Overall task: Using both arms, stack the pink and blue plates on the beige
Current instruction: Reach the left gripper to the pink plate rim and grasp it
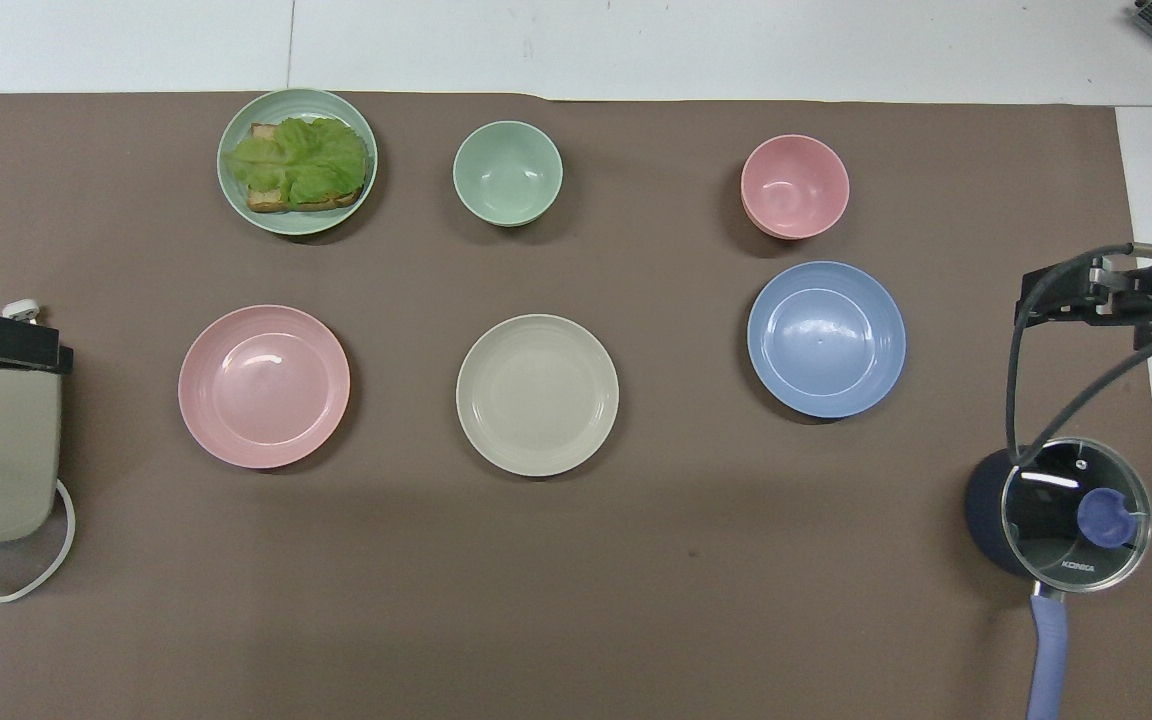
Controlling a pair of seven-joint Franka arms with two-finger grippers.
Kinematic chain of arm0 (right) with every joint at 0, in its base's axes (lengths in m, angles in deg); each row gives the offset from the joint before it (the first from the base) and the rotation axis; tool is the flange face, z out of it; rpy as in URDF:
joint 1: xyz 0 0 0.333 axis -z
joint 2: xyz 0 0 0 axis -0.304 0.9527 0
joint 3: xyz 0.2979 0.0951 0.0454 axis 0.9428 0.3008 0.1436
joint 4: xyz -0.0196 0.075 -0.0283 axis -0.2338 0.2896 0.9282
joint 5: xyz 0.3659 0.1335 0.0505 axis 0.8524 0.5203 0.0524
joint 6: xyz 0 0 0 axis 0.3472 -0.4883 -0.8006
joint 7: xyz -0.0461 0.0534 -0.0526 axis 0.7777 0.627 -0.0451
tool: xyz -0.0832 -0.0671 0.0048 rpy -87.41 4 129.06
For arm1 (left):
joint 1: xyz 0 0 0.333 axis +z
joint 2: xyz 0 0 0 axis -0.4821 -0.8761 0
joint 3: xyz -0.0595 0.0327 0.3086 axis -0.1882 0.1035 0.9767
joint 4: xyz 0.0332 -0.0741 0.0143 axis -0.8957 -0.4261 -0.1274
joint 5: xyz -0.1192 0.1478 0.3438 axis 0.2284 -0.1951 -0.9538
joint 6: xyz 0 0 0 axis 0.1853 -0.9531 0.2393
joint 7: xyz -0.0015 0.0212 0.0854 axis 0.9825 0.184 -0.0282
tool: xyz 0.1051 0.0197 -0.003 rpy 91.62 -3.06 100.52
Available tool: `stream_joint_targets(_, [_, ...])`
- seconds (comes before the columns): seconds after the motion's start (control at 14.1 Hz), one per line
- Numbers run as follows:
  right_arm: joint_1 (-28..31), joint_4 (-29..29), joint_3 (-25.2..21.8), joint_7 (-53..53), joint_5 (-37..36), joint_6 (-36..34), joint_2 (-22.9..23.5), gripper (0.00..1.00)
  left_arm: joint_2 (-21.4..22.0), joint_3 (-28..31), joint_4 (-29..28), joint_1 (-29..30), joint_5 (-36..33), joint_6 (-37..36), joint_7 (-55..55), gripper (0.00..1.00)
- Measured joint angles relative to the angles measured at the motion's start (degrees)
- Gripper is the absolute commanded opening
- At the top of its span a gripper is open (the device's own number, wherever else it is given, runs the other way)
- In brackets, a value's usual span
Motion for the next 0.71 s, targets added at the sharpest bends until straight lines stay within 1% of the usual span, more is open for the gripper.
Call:
stream_joint_targets(0.14, [0.0, 0.0, 0.0, 0.0, 0.0, 0.0, 0.0, 1.00, -1.3, 0.0, -3.8, 0.0, 0.0, 5.6, 0.0, 1.00])
stream_joint_targets(0.43, [0.0, 0.0, 0.0, 0.0, 0.0, 0.0, 0.0, 1.00, -4.9, 0.0, -9.2, 0.0, 0.0, 13.3, 0.1, 1.00])
stream_joint_targets(0.64, [0.0, 0.0, 0.0, 0.0, 0.0, 0.0, 0.0, 1.00, -7.2, 0.0, -15.6, 0.0, 0.0, 23.5, 0.1, 1.00])
stream_joint_targets(0.71, [0.0, 0.0, 0.0, 0.0, 0.0, 0.0, 0.0, 1.00, -8.4, 0.0, -16.7, 0.0, 0.0, 25.7, 0.1, 1.00])
